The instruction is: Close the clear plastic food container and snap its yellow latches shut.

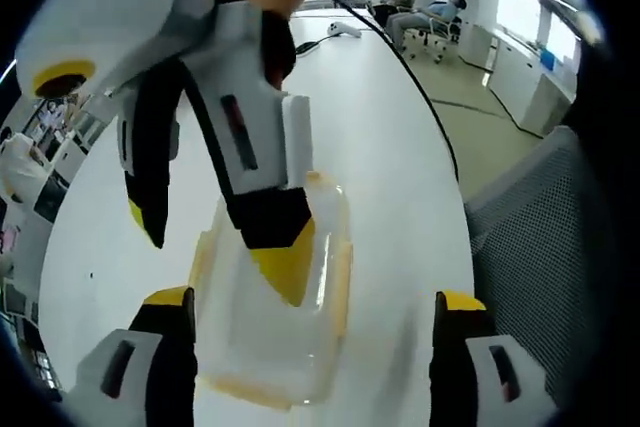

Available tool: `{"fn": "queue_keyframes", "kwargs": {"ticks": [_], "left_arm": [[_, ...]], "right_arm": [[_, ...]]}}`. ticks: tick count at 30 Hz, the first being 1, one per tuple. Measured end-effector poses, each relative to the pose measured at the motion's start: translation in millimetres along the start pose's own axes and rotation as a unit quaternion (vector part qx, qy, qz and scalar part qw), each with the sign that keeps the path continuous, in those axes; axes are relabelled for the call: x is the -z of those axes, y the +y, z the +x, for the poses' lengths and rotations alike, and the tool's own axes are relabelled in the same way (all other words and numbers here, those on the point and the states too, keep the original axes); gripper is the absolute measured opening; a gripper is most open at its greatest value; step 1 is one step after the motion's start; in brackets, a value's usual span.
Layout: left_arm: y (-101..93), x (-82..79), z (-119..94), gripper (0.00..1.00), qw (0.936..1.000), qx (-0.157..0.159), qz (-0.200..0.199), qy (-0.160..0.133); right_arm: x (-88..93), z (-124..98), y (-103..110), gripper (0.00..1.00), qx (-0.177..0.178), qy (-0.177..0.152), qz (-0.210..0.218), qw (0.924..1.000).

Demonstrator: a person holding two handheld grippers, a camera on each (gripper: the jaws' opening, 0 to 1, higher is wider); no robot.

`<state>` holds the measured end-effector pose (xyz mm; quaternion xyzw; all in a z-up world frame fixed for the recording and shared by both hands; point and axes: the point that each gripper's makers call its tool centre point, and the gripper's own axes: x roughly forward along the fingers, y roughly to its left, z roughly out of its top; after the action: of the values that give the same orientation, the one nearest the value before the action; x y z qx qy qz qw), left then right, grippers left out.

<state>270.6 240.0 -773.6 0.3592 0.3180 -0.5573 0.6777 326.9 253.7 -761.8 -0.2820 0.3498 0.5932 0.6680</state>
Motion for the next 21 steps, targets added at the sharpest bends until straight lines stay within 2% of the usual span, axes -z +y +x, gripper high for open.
{"fn": "queue_keyframes", "kwargs": {"ticks": [5, 7, 14, 21], "left_arm": [[10.5, 3.9, -3, 0.99, 0.9999, -0.017, 0.0, 0.004], [13.8, 4.4, -3, 0.99, 0.9998, -0.018, -0.005, 0.004], [15.0, 10.3, -3, 0.99, 0.9997, -0.013, -0.009, 0.016], [17.5, 19.9, -1, 0.98, 0.9993, -0.01, -0.008, 0.035]], "right_arm": [[5.6, -6, 10, 0.77, -0.019, 0.009, 0.012, 0.9997], [10.2, -7, 15, 0.77, -0.027, 0.018, 0.0, 0.9995], [30.5, -7, 20, 0.8, -0.024, 0.047, -0.022, 0.9983], [41.1, -9, 22, 0.8, -0.014, 0.074, -0.049, 0.996]]}}
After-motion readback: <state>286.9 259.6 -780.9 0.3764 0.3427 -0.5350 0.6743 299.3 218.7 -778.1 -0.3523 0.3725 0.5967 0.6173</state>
